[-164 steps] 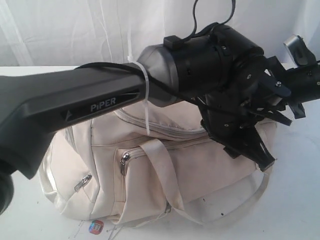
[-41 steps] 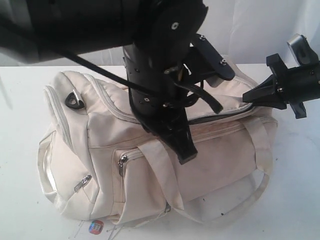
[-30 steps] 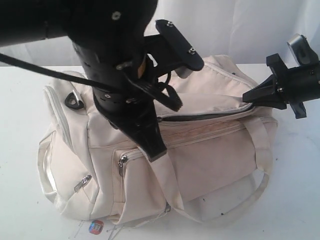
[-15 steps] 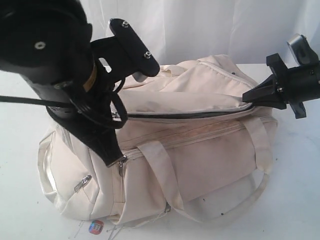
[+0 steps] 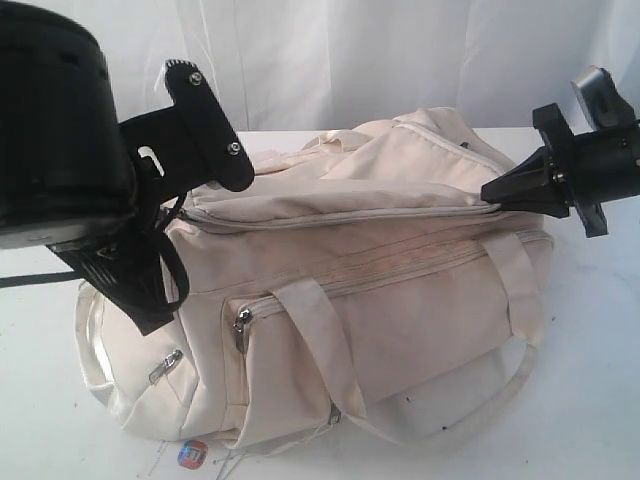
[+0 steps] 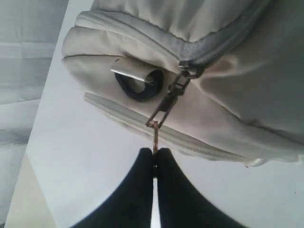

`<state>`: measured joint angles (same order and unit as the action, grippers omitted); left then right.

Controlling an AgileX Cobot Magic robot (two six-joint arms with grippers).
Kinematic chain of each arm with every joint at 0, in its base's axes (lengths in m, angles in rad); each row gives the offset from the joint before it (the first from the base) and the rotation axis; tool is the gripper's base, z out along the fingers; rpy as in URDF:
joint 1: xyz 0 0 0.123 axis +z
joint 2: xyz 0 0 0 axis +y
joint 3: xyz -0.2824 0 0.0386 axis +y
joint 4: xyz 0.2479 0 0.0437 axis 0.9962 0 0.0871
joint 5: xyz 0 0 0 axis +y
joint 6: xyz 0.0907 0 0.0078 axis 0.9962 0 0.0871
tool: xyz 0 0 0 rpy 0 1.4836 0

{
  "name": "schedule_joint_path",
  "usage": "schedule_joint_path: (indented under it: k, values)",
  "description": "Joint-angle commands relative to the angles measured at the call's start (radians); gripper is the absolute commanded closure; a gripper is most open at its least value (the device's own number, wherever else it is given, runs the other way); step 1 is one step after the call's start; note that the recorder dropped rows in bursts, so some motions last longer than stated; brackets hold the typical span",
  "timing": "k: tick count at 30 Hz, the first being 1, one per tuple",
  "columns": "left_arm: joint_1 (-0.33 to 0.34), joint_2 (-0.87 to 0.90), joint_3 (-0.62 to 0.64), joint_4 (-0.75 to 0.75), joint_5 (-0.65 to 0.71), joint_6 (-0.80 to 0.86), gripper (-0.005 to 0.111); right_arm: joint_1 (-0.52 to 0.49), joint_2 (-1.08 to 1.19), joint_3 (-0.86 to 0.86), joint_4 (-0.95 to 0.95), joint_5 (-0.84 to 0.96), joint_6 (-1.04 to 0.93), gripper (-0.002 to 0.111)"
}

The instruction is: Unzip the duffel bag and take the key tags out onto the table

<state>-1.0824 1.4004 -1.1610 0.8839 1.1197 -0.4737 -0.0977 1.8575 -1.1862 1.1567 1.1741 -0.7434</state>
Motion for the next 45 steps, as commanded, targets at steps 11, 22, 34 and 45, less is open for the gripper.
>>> schedule_joint_path:
  k: [11,22,34,45]
  values:
    - [0.004,-0.016,0.014,-0.041,-0.067,-0.022,0.107,-0.007,-0.003,0.001,0.014,0.045,-0.045,0.084]
    - [0.004,-0.016,0.014,-0.069,-0.111,-0.019,0.107,-0.007,-0.067,-0.059,0.006,0.047,-0.041,0.058]
    - [0.004,-0.016,0.014,-0.124,-0.185,0.007,0.107,-0.007,-0.093,-0.059,-0.188,0.047,-0.005,0.058]
    - [0.004,-0.016,0.014,-0.126,-0.185,0.009,0.107,-0.062,-0.158,-0.128,-0.185,0.047,0.049,0.058]
